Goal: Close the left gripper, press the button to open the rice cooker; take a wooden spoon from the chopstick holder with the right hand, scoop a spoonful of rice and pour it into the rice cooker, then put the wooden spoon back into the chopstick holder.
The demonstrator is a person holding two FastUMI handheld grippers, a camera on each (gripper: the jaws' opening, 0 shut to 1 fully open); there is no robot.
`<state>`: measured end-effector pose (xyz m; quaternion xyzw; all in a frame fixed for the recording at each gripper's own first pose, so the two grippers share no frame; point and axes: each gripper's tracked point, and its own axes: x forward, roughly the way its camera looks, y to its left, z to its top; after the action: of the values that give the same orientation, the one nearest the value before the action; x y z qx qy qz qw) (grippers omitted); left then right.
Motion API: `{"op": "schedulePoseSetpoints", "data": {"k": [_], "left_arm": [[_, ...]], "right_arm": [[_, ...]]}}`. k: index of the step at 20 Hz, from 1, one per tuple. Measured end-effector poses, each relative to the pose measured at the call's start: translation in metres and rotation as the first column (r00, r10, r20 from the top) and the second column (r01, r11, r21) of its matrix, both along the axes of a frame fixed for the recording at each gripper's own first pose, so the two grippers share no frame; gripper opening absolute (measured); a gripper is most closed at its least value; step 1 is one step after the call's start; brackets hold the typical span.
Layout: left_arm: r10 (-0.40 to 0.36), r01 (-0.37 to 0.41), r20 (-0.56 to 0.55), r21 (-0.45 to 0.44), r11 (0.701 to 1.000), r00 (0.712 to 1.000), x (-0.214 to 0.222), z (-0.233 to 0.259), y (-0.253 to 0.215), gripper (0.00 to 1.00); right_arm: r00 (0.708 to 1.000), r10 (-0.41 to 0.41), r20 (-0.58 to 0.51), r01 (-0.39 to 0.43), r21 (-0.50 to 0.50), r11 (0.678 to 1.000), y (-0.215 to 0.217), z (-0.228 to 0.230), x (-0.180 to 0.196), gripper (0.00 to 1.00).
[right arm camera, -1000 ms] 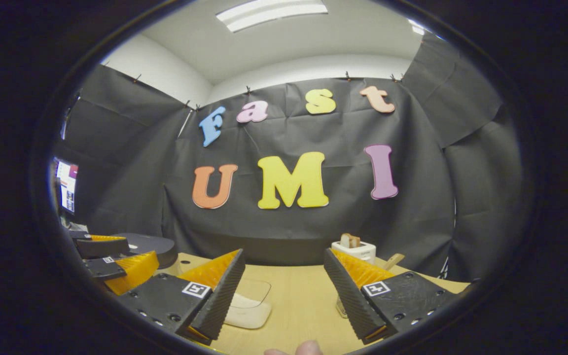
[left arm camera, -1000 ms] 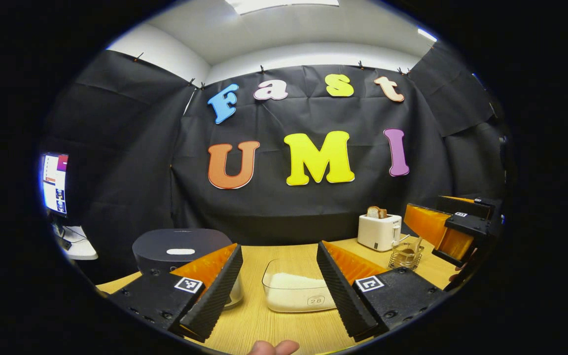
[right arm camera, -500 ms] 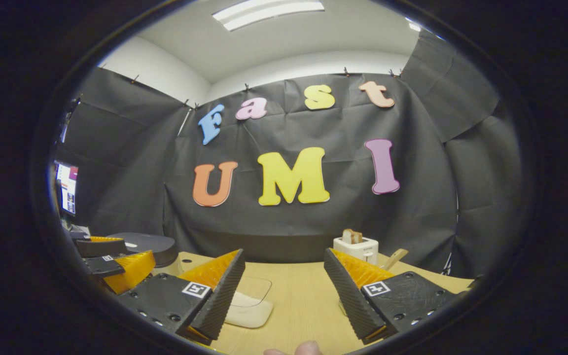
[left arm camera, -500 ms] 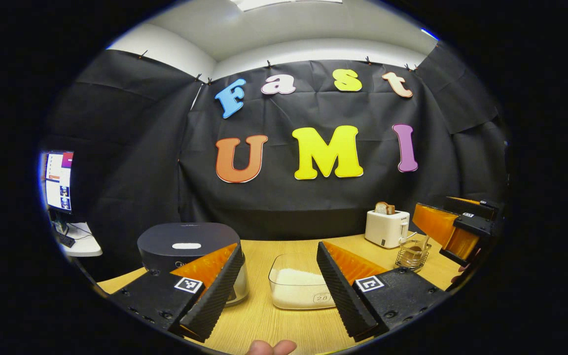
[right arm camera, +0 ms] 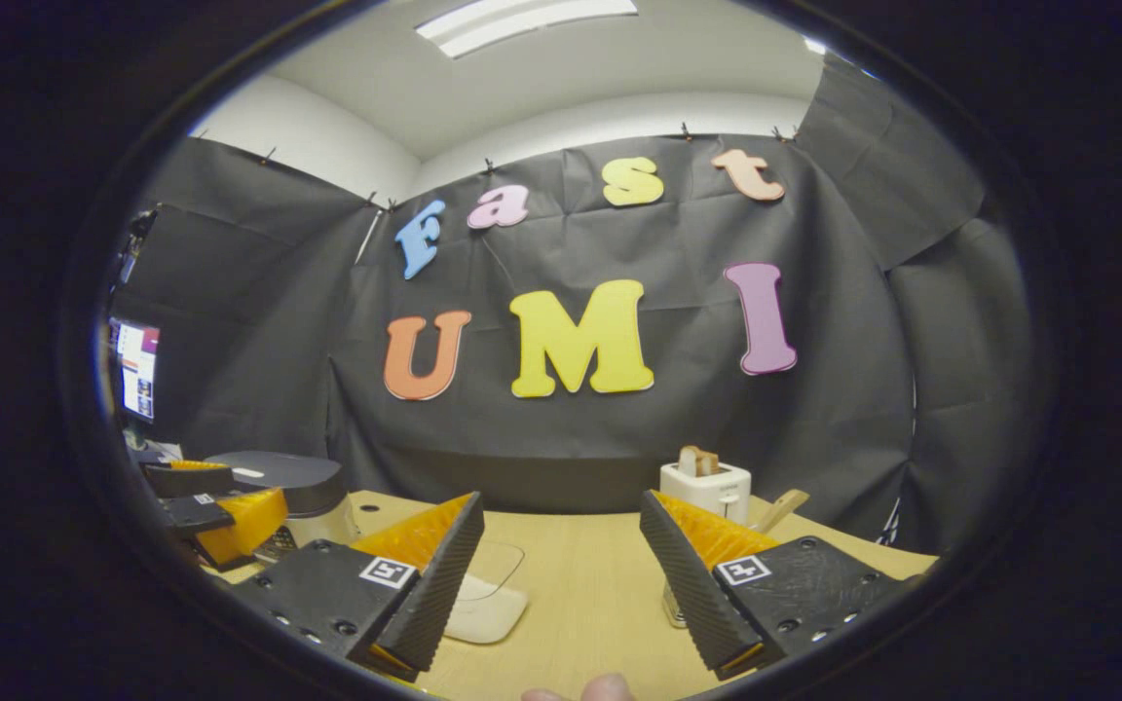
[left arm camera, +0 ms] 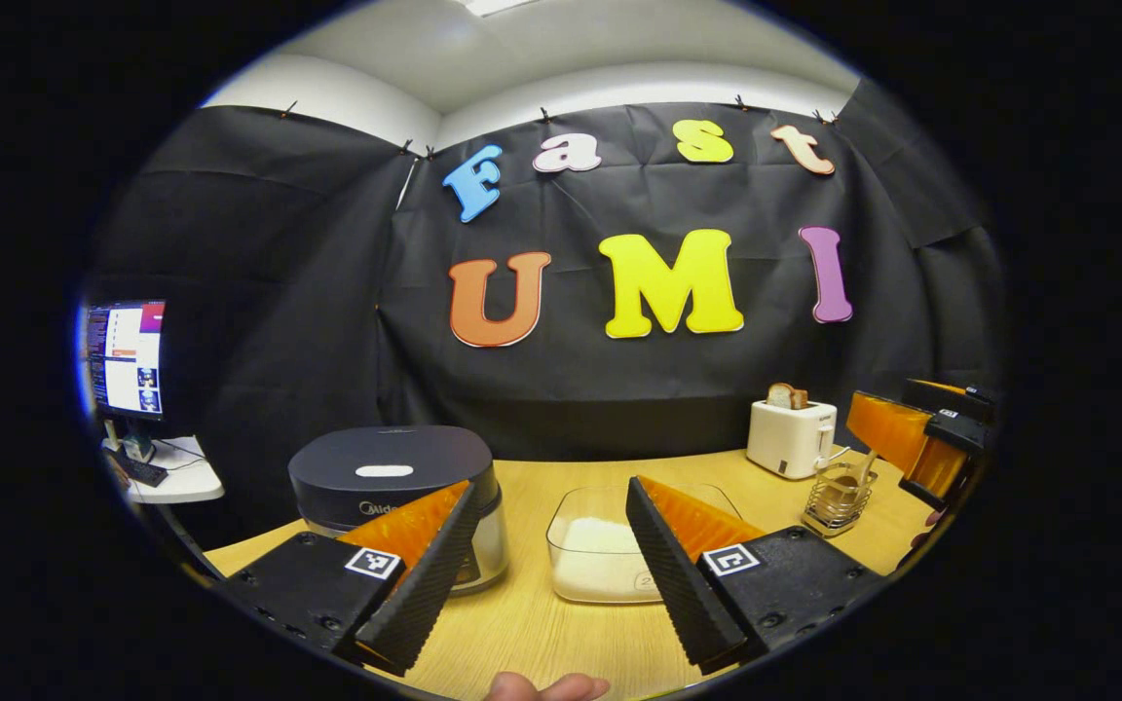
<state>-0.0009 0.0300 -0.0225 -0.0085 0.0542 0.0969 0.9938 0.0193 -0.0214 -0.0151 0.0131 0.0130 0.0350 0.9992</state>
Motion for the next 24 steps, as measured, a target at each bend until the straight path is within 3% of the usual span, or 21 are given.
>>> {"op": "schedulePoseSetpoints", "data": {"k": [3, 5, 9, 10, 11, 16, 24], "left_arm": [[0.105, -0.105, 0.006, -0.004, 0.994, 0.994, -0.005, 0.008, 0.038, 0.98], [0.148, -0.148, -0.017, 0.019, 0.989, 0.989, -0.006, 0.013, 0.062, 0.96], [0.157, -0.152, -0.093, 0.057, 0.987, 0.983, 0.001, 0.02, 0.095, 0.86], [0.145, -0.142, -0.117, 0.037, 0.989, 0.983, 0.004, 0.02, 0.098, 0.84], [0.126, -0.126, -0.135, 0.011, 0.992, 0.983, 0.008, 0.022, 0.1, 0.8], [0.076, -0.089, -0.239, -0.044, 0.995, 0.968, 0.031, 0.023, 0.115, 0.61], [0.029, -0.104, -0.445, -0.144, 0.984, 0.895, 0.054, -0.013, 0.124, 0.16]], "right_arm": [[1.0, 0.008, -0.02, -0.008, 0.014, 1.0, -0.016, -0.005, 0.002, 0.93], [0.999, 0.002, -0.036, 0.0, 0.048, 0.999, -0.031, -0.012, 0.005, 0.96], [1.0, -0.025, -0.014, 0.025, 0.026, 0.999, -0.052, -0.012, 0.005, 0.92], [1.0, -0.027, -0.003, 0.027, 0.017, 0.999, -0.055, -0.011, 0.004, 0.99], [1.0, -0.026, 0.008, 0.026, 0.013, 1.0, -0.057, -0.009, 0.004, 0.93], [0.999, -0.026, 0.048, 0.028, -0.035, 0.999, -0.066, -0.01, 0.002, 0.96], [0.999, -0.008, 0.039, 0.007, 0.012, 1.0, -0.08, -0.02, -0.001, 0.96]]}}
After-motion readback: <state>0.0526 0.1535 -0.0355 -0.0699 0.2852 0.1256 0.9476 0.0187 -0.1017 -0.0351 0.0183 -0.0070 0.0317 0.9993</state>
